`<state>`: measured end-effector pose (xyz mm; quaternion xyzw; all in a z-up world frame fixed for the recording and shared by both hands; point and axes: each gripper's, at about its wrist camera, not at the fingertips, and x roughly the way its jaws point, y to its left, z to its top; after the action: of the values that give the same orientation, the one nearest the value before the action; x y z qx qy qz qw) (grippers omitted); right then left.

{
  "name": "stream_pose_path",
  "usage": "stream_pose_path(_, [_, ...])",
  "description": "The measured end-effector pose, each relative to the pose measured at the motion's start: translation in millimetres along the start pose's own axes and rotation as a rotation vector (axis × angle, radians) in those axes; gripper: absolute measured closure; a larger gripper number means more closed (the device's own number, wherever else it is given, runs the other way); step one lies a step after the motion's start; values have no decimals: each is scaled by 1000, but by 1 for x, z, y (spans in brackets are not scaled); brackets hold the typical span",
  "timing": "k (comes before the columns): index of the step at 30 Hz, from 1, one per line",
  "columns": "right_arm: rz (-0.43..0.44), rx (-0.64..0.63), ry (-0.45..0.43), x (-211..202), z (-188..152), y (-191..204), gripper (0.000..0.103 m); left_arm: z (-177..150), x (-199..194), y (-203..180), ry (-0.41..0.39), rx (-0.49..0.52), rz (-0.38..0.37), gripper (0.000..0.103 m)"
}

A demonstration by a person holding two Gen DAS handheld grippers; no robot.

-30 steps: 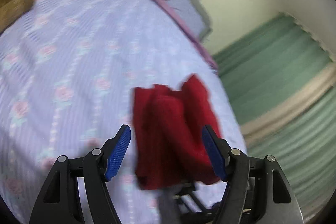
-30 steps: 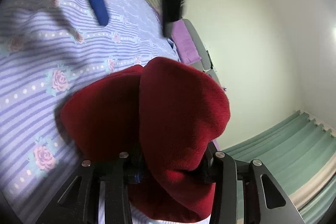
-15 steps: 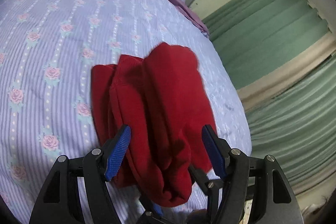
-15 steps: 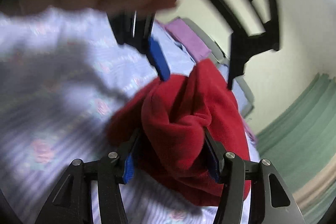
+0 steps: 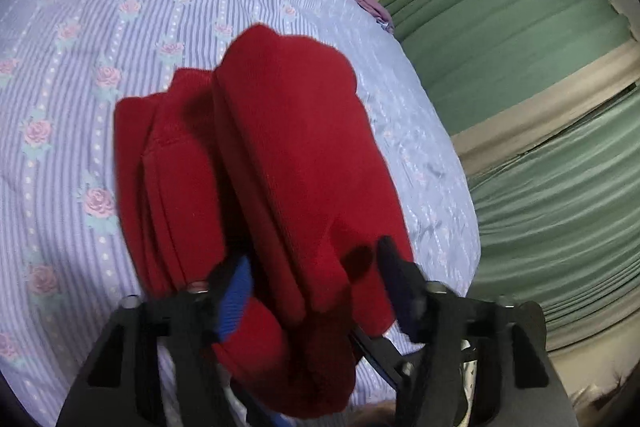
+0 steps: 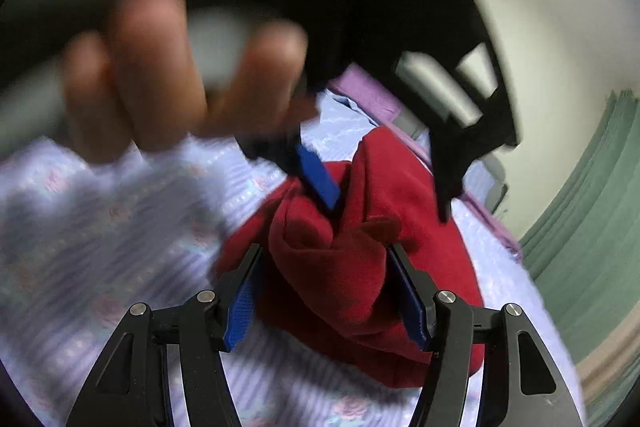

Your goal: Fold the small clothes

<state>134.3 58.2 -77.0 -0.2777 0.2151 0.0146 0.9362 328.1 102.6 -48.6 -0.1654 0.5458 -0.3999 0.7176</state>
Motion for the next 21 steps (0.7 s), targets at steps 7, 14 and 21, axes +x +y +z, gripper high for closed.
stream_pose_path(7, [23, 84, -23, -9, -1, -14, 40, -7, -7, 9, -74, -55, -45, 87])
stream_pose_path(14, [66, 265, -61, -38, -2, -44, 40, -21, -27, 34, -151, -113, -118, 88])
stream_pose_path(21, [125, 292, -28, -34, -16, -56, 40, -30, -8, 54, -133, -111, -81, 88])
